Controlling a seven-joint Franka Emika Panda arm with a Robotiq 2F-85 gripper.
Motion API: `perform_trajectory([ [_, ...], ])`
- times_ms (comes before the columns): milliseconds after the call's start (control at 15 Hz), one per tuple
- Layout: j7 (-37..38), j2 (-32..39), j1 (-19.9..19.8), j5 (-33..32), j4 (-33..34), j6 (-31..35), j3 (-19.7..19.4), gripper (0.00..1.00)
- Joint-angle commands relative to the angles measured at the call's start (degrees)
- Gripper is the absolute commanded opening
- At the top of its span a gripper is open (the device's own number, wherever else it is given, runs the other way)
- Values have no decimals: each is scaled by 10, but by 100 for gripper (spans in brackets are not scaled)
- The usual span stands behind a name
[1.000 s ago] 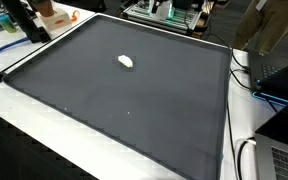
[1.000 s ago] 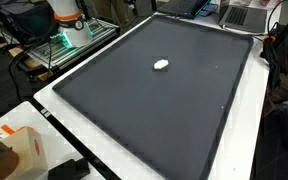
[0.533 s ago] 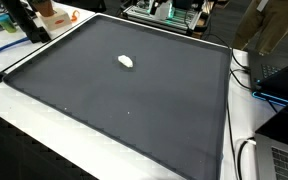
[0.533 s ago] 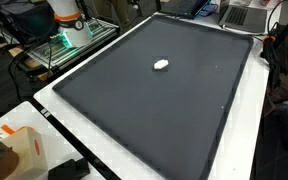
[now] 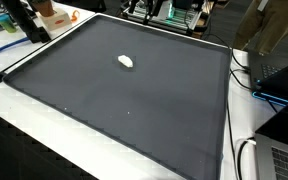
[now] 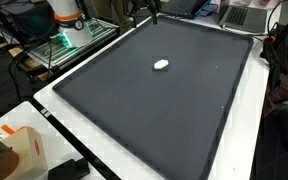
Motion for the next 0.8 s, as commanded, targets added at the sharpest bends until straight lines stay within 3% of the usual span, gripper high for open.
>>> perform_trajectory([
  [0, 0, 1, -1, 0, 0, 0, 0, 100],
  [333, 36, 22, -35, -32, 1, 36, 18, 100],
  [733, 124, 58, -109, -109, 0, 86, 68, 100],
])
